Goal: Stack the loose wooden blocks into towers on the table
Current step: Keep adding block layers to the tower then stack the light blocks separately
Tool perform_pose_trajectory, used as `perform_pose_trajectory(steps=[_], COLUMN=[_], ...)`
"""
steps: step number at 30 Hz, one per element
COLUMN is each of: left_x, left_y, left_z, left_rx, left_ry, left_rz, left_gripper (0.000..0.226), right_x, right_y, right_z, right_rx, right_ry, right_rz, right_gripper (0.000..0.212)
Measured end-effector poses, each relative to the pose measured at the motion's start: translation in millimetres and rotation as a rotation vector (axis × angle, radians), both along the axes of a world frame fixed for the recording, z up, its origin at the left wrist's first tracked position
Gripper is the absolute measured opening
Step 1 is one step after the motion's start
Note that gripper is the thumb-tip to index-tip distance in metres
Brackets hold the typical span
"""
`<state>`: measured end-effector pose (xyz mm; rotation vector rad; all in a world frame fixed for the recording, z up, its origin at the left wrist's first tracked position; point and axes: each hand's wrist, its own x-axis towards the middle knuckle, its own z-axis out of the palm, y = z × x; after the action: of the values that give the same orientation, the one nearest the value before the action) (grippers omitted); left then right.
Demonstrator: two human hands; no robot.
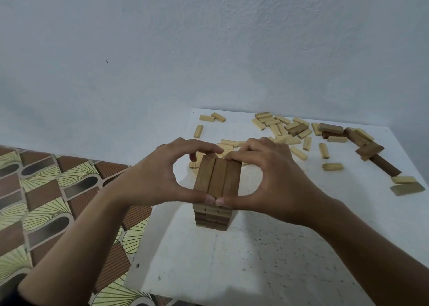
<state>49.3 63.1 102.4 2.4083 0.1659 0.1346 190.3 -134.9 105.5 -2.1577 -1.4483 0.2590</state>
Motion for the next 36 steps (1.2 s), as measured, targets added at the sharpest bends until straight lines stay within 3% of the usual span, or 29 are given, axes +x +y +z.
perform_pose_trajectory(steps=[16,23,29,36], left_x=[1.7,-5.5,-11.8,-7.5], left_y=[4.9,2.5,-0.3,-1.7], left_z=[-12.7,-23.1,-27.5,-29.7], left_rx=[-0.096,-0.241,-0.22,-0.19], left_ry=[-0.033,-0.099,-0.045,-0.014], left_rz=[-0.049,0.069,0.073,0.065], left_gripper=[0.082,0.071,0.077,0.08], right_x=[3.1,13.3,8.4,4.1], right_y=[-3.7,-7.2,-13.5,-10.1], right_z=[-17.0,-28.7,-36.8,-38.6], right_rx=[0.094,0.223,0.142,0.154], right_ry=[0.116,0.333,0.291,0.269], right_rz=[0.001,-0.07,0.006,0.008], right_gripper=[0.085,0.062,0.081,0.08])
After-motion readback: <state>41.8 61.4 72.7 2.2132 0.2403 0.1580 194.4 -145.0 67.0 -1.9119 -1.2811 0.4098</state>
